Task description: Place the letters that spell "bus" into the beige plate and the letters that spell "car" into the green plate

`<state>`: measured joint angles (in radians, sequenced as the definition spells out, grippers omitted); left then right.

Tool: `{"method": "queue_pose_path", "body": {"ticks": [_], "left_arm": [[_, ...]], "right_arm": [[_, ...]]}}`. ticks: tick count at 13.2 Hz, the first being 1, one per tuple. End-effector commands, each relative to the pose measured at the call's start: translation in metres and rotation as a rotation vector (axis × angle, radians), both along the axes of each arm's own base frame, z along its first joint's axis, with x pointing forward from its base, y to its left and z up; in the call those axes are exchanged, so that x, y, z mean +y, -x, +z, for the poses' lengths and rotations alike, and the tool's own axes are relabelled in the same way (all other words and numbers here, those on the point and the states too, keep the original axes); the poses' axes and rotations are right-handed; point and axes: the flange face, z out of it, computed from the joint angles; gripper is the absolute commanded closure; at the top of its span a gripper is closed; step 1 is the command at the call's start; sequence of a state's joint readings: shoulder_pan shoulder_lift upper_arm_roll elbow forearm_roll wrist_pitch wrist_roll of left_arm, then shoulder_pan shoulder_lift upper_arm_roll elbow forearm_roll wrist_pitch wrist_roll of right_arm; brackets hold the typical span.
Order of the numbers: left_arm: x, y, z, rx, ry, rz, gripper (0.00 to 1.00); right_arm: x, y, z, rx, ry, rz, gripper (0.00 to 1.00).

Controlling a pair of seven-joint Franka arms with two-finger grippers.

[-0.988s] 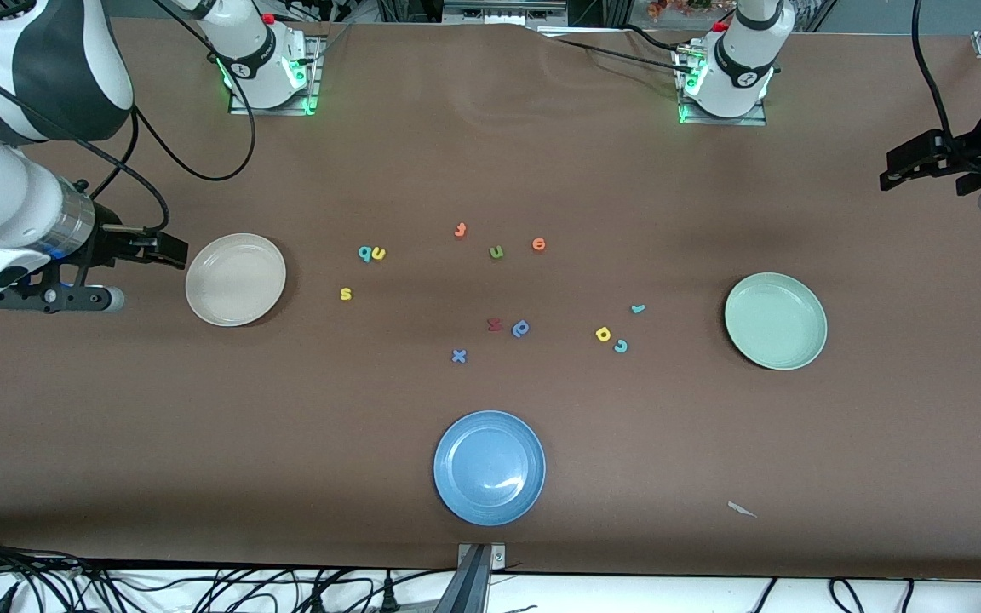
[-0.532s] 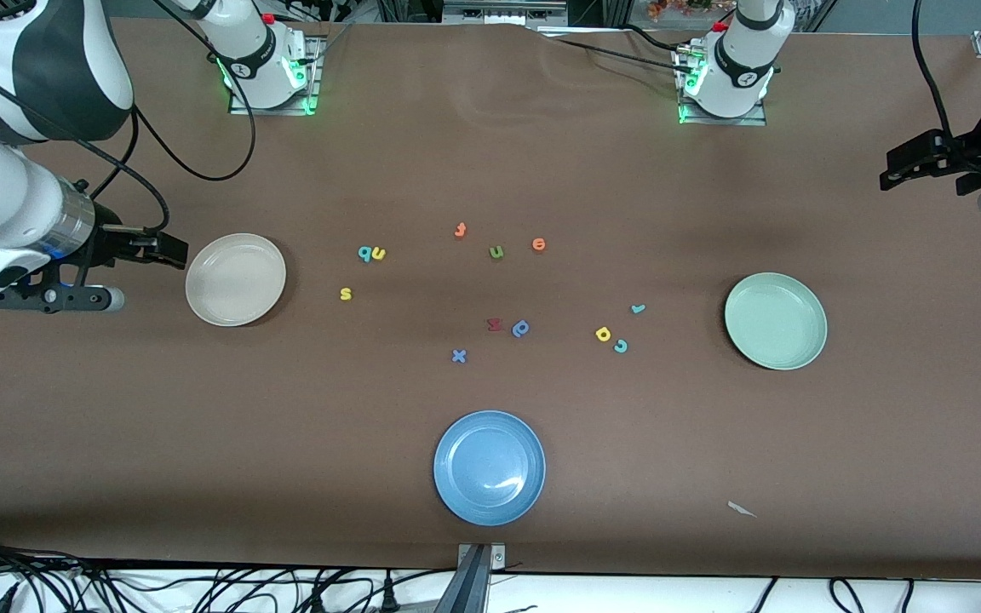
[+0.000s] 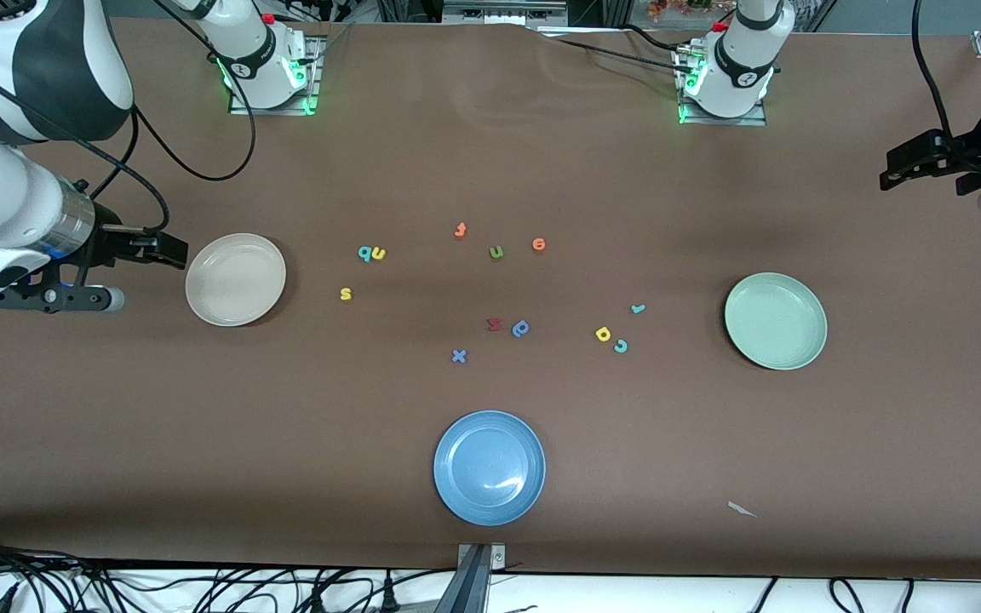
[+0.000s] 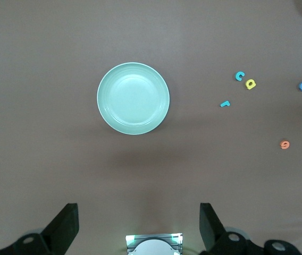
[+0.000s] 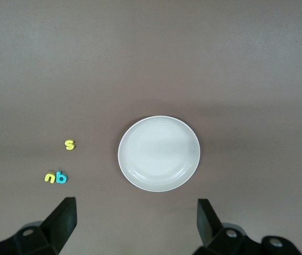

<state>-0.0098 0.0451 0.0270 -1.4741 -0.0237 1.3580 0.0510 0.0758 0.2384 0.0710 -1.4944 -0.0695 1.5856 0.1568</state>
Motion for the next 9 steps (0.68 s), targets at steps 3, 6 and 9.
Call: {"method": "queue_pose_path", "body": {"ticks": [3, 6, 9], "left_arm": [[-0.0003, -0.0016, 0.0071, 0.001, 0.033, 0.003, 0.0], [-0.0036, -0.0016, 0.0071, 0.001, 0.032, -0.001, 0.0], [-0.0054, -0.0017, 0.0078, -0.001, 0.034, -0.005, 0.0]], "right_arm": [[0.0017, 0.003, 0.0081, -0.008, 0.001, -0.01, 0.0], [0.0017, 0.0031, 0.0074, -0.007, 0.001, -0.01, 0.0], [0.0019, 0.0028, 0.0076, -0.01, -0.001, -0.01, 0.0]]}}
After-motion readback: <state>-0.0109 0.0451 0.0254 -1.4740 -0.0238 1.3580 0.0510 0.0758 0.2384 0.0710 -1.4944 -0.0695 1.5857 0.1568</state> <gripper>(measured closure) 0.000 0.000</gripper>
